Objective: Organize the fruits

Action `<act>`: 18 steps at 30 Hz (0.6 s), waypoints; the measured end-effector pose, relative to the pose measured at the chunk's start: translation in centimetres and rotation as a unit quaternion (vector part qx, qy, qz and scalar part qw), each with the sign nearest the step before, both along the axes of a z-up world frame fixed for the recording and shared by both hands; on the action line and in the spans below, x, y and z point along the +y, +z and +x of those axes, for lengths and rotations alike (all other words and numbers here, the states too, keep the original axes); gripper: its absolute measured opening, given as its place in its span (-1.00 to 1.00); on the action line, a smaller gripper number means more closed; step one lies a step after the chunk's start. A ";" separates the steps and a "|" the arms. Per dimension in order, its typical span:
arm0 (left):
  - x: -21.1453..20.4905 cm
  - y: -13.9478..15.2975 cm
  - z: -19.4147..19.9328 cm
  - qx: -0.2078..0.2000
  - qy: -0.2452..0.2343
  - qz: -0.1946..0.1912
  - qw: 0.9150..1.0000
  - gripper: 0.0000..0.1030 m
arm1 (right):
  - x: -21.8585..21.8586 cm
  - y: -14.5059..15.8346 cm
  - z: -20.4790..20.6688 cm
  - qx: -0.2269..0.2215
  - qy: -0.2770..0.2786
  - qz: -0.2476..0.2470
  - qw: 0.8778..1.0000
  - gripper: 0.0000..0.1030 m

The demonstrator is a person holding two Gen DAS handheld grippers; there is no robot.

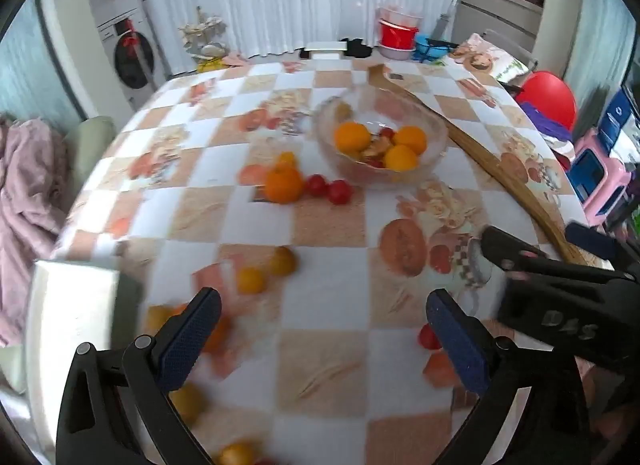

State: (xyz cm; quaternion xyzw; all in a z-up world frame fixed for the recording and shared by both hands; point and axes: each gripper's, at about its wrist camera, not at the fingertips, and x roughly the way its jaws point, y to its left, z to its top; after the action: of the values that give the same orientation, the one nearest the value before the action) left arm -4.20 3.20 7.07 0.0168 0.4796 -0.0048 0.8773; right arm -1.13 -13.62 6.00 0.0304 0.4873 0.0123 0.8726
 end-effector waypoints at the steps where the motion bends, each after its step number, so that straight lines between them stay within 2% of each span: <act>1: 0.6 0.4 -0.3 0.003 0.002 -0.002 1.000 1.00 | 0.0 0.2 -0.4 0.014 -0.001 0.009 1.000 1.00; 5: 2.7 1.0 -1.4 0.023 -0.003 0.025 0.999 1.00 | 0.2 0.2 -2.3 0.062 -0.002 0.014 0.998 1.00; 10: 5.1 0.7 -1.9 0.077 -0.012 0.037 0.996 1.00 | -0.4 0.1 -4.8 0.108 -0.027 0.024 0.994 1.00; 15: 6.4 1.3 -2.0 0.092 -0.023 0.023 0.995 1.00 | -0.4 1.0 -6.1 0.123 -0.050 0.037 0.990 1.00; 18: 6.5 1.6 -1.6 0.095 -0.039 0.030 0.994 1.00 | 0.4 1.2 -6.3 0.134 -0.052 0.052 0.988 1.00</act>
State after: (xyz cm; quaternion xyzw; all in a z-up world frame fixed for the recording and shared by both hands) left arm -5.76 9.67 8.70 0.0614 0.5597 -0.0257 0.8260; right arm -7.39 -13.21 7.17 0.1025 0.5959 -0.0124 0.7964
